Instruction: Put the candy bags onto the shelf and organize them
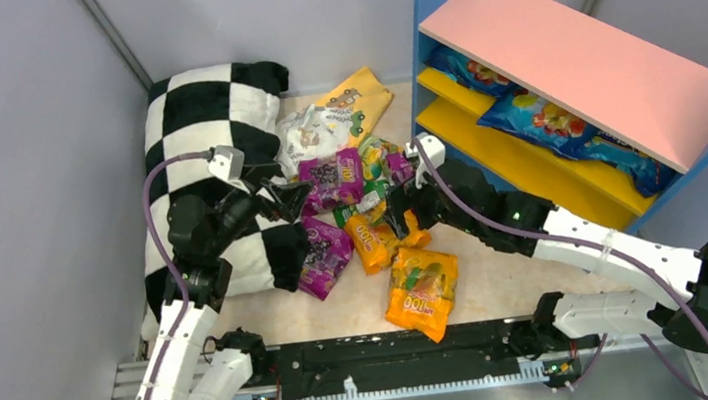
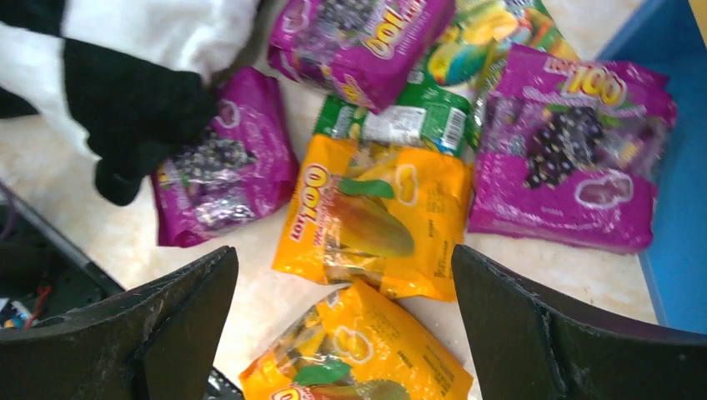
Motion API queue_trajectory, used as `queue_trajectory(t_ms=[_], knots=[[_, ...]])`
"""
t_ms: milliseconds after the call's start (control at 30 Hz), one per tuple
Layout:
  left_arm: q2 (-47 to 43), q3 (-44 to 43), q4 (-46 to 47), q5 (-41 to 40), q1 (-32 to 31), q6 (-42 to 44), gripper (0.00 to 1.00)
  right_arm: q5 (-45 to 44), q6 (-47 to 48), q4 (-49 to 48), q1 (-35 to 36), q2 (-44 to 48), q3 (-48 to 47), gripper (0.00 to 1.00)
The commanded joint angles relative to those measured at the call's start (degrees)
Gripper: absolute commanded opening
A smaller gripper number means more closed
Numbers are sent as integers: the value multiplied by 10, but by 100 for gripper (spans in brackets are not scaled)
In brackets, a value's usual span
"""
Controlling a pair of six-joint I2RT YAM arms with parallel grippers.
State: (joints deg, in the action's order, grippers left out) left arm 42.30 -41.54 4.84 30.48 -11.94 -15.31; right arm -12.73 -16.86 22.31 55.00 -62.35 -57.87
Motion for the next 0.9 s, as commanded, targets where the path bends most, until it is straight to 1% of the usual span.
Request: queue_trajectory(t_ms=[0,133,267,367,500,700,867], knots=[[9,-31,-3,-22,-8,21,99,-77,-37,2,3,12,31,99],[15,-36,-9,-26,-9,20,99,-77,-80,18,3,13,67,99],[20,-38,-12,-26,-10,19,99,-47,-135,34,3,22,107,99],[24,-39,-14,-25,-10,18,99,-21,-173,27,3,46,148,99],[31,-41,-17,-24,-10,18,99,-18,-220,37,3,86,198,99],[42,-47,-26,-27,-17,20,99,-3,-268,83,3,147,242,99],[55,-53,-37,-26,-21,21,99,19,-311,76,3,190,285,99]])
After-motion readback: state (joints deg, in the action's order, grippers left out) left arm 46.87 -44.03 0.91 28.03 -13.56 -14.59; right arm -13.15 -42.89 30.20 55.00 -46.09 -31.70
